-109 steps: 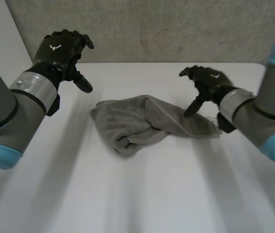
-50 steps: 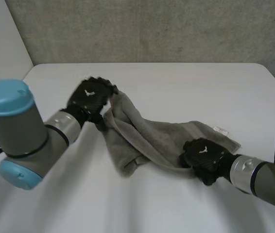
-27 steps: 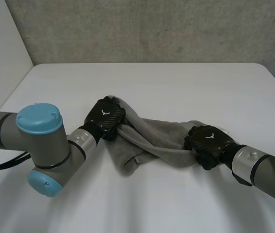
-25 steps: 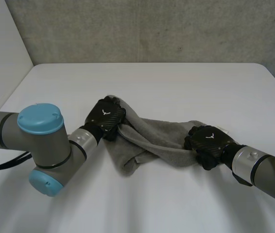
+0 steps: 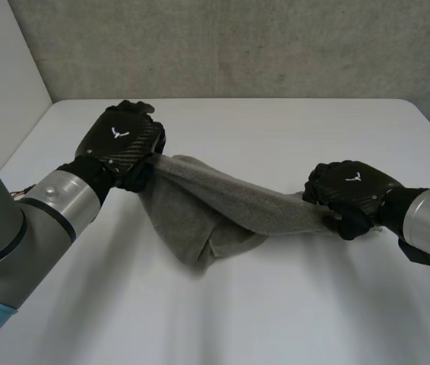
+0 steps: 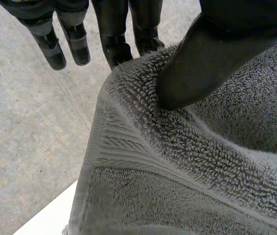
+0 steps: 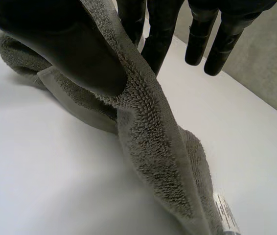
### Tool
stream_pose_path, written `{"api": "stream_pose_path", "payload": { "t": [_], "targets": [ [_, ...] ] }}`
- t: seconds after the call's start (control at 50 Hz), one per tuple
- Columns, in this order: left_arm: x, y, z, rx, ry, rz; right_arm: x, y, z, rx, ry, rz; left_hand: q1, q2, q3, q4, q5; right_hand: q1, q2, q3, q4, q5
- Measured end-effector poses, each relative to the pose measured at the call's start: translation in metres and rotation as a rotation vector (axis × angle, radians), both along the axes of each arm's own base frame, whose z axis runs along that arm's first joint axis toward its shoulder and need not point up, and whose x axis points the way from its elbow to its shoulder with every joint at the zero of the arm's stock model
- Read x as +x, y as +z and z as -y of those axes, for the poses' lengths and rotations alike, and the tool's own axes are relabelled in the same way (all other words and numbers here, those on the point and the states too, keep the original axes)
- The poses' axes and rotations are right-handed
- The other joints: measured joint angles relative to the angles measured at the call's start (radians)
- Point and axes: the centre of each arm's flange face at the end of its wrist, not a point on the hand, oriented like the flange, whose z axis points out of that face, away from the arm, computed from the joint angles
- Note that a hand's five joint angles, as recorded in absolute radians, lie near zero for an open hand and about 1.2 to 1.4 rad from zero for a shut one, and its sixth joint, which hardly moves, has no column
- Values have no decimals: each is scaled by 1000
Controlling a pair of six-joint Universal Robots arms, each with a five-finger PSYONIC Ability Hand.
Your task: Fold the towel.
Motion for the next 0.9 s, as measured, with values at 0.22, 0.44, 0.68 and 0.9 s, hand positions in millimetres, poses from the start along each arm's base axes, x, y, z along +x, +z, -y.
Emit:
{"api": "stream_pose_path", "payload": {
  "t": [0.22, 0.44, 0.68, 0.9],
  "targets": [
    [-17, -35, 70, 20, 44, 24, 28, -2, 70, -152, 31, -17, 0, 2, 0, 0, 0, 0, 5, 0, 0, 0],
    [-29, 136, 105, -537, 98, -254, 53, 175, 116, -719, -88, 508, 5, 7, 0, 0, 4, 0, 11, 0, 0, 0],
    [0, 153, 74, -694, 80, -317, 47, 140, 92, -581, -41, 578, 5, 8, 0, 0, 17, 0, 14, 0, 0, 6],
    [35, -21, 70, -241, 88, -39, 41, 9, 51, -337, 8, 255, 5, 12, 0, 0, 17, 0, 14, 0, 0, 6]
  ]
}}
